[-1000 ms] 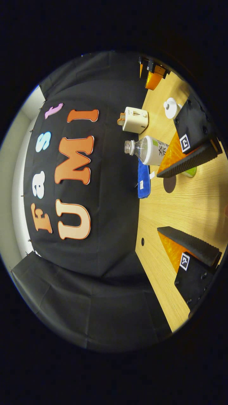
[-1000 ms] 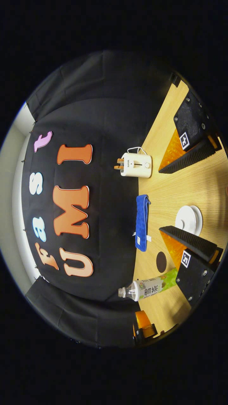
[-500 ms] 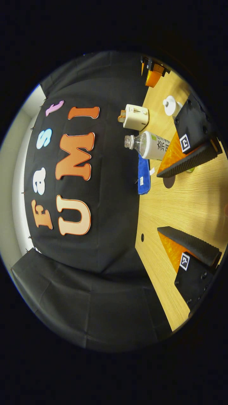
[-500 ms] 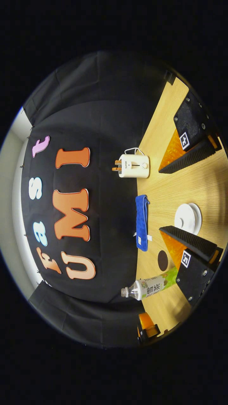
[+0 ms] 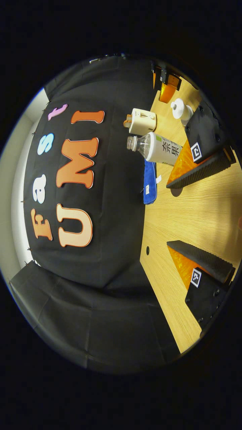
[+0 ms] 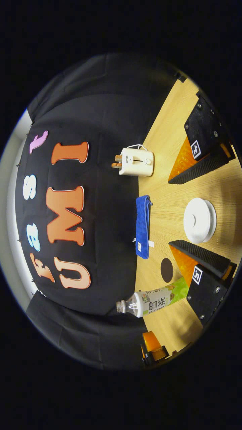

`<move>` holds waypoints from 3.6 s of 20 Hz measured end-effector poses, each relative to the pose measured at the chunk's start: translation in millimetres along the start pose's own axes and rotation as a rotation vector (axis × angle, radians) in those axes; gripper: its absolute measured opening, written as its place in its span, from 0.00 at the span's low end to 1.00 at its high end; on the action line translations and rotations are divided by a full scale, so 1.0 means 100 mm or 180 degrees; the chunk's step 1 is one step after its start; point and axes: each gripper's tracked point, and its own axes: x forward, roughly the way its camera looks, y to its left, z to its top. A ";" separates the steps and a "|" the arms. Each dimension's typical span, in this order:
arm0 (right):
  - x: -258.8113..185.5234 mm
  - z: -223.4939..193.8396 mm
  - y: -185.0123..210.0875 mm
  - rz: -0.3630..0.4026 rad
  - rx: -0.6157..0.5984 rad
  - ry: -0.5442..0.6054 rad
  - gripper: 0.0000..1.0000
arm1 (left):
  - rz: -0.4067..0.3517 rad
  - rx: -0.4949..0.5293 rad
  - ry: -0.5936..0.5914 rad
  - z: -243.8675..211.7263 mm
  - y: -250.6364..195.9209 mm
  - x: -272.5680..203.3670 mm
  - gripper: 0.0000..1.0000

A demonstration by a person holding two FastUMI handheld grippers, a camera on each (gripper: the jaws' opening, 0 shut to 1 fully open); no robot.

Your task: Open the teacup lid with one hand, grasp the water bottle and pour water into the teacup with the other hand; after pouring, place the water bottle on the coaster and then close the teacup lid.

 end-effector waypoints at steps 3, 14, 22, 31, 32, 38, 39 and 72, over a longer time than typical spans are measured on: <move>0.11 -0.05 0.07 0.0033 -0.0034 0.0063 0.99 | -0.0003 -0.0016 0.0056 -0.06 0.01 0.03 0.99; 0.32 -0.43 0.13 0.0094 -0.0031 0.0506 0.67 | 0.0055 0.0076 0.0125 -0.14 0.07 0.14 0.99; 0.34 -0.41 0.14 0.0113 -0.0037 0.0472 0.24 | 0.0045 0.0083 0.0162 -0.18 0.05 0.17 0.99; 0.24 -0.09 -0.06 0.0109 0.0102 0.0287 0.19 | -0.0011 0.0164 0.0075 -0.08 -0.07 0.06 0.99; 0.21 -0.05 -0.16 0.0048 0.0070 0.0254 0.19 | -0.0073 0.0147 0.0075 -0.07 -0.14 0.05 0.99; 0.05 -0.15 -0.69 -0.0282 0.0104 0.0283 0.19 | -0.0473 0.0231 0.0141 -0.08 -0.62 -0.05 0.99; 0.03 -0.20 -0.76 -0.0325 0.0113 0.0306 0.19 | -0.0538 0.0250 0.0174 -0.12 -0.71 -0.06 0.99; -0.26 -0.59 -1.43 -0.0816 0.0423 0.0641 0.19 | -0.0932 0.1465 0.0623 -0.44 -1.19 0.66 0.64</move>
